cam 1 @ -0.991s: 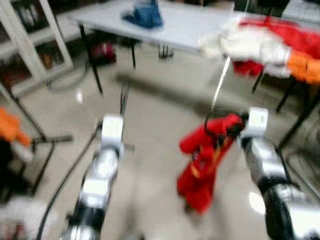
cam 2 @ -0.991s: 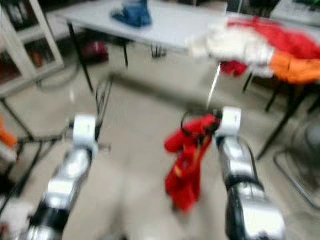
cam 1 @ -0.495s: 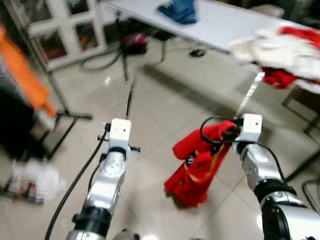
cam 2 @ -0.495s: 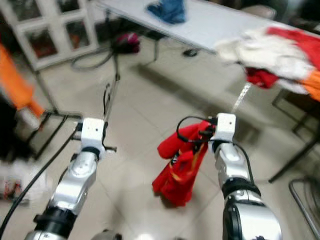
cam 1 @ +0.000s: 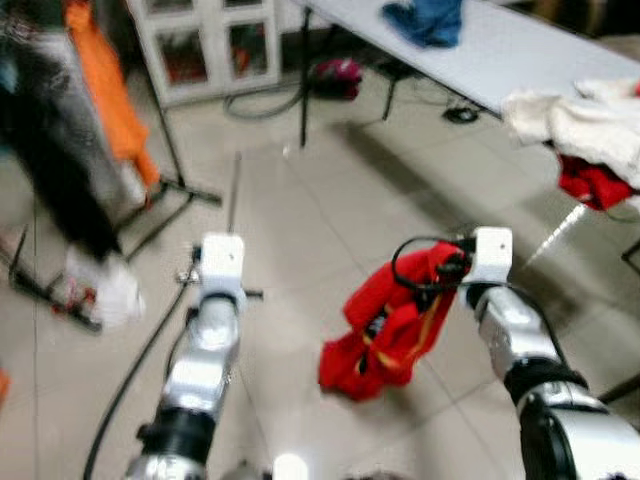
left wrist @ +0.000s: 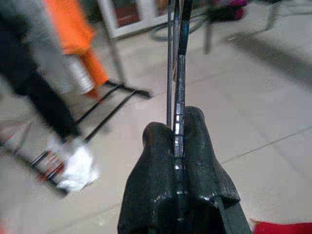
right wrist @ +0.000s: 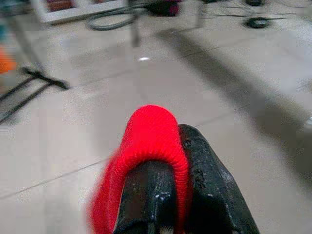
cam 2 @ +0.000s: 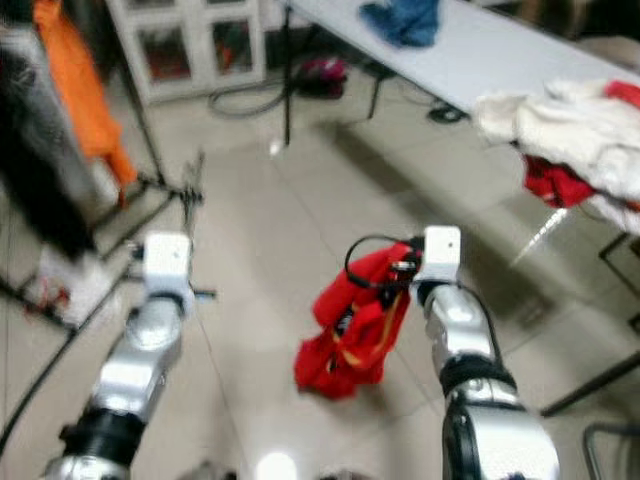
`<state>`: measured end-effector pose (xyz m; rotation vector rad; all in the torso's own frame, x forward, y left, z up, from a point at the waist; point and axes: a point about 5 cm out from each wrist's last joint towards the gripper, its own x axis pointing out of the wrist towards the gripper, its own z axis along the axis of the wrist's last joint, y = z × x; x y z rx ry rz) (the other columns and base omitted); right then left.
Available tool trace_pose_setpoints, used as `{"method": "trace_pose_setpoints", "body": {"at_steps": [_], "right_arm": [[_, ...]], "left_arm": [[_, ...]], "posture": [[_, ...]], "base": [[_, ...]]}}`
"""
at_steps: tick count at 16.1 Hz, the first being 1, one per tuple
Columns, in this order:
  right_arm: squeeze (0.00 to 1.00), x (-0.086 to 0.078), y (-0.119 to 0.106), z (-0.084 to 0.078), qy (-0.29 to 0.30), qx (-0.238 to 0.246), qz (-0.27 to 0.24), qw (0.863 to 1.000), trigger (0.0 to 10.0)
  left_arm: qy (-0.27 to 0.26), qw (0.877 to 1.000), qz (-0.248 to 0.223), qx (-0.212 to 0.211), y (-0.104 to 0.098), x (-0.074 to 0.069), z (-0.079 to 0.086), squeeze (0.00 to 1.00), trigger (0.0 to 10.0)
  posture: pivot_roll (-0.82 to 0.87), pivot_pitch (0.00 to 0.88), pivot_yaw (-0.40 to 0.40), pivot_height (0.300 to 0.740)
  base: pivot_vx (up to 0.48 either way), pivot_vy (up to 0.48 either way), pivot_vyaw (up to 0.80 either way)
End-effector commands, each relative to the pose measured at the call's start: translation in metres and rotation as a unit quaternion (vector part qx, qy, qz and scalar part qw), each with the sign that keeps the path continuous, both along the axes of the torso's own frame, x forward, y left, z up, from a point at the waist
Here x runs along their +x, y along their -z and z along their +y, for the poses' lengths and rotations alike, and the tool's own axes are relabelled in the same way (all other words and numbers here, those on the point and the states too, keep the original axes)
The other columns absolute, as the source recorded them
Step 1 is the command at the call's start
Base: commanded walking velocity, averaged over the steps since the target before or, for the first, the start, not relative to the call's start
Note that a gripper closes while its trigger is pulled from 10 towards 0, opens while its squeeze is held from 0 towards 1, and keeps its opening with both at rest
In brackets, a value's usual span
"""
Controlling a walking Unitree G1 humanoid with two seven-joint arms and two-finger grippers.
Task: Hang hanger
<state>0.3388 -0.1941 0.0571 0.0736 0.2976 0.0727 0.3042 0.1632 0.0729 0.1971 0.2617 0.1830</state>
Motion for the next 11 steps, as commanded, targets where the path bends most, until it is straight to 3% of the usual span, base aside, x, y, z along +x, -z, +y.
{"method": "trace_pose_setpoints", "body": {"at_steps": [1,6,8,11], "right_arm": [[0.00,0.006,-0.011,0.000,-0.009,-0.003,-0.021,1.000,0.0],[0.00,0.007,-0.010,0.012,-0.027,0.002,-0.019,0.999,0.0],[0.00,0.005,-0.006,0.016,-0.033,0.007,-0.018,0.999,0.0],[0.00,0.003,-0.003,0.022,-0.047,0.009,-0.015,0.999,0.0]], "left_arm": [[-0.015,1.000,0.001,0.002,-0.001,0.001,0.003,0.00,10.0],[-0.047,0.999,0.010,0.006,0.002,-0.002,0.012,0.00,10.0],[-0.043,0.999,0.019,-0.005,0.007,-0.007,0.015,0.00,10.0],[-0.037,0.999,0.026,0.012,0.011,-0.015,0.020,0.00,10.0]], "posture": [[-0.05,0.020,-0.029,0.740],[-0.03,0.022,-0.033,0.740],[-0.02,0.023,-0.028,0.740],[0.01,0.027,-0.024,0.740]], "base": [[0.000,-0.469,0.59],[0.000,-0.467,0.59],[0.000,0.000,0.57],[0.000,0.000,0.56]]}}
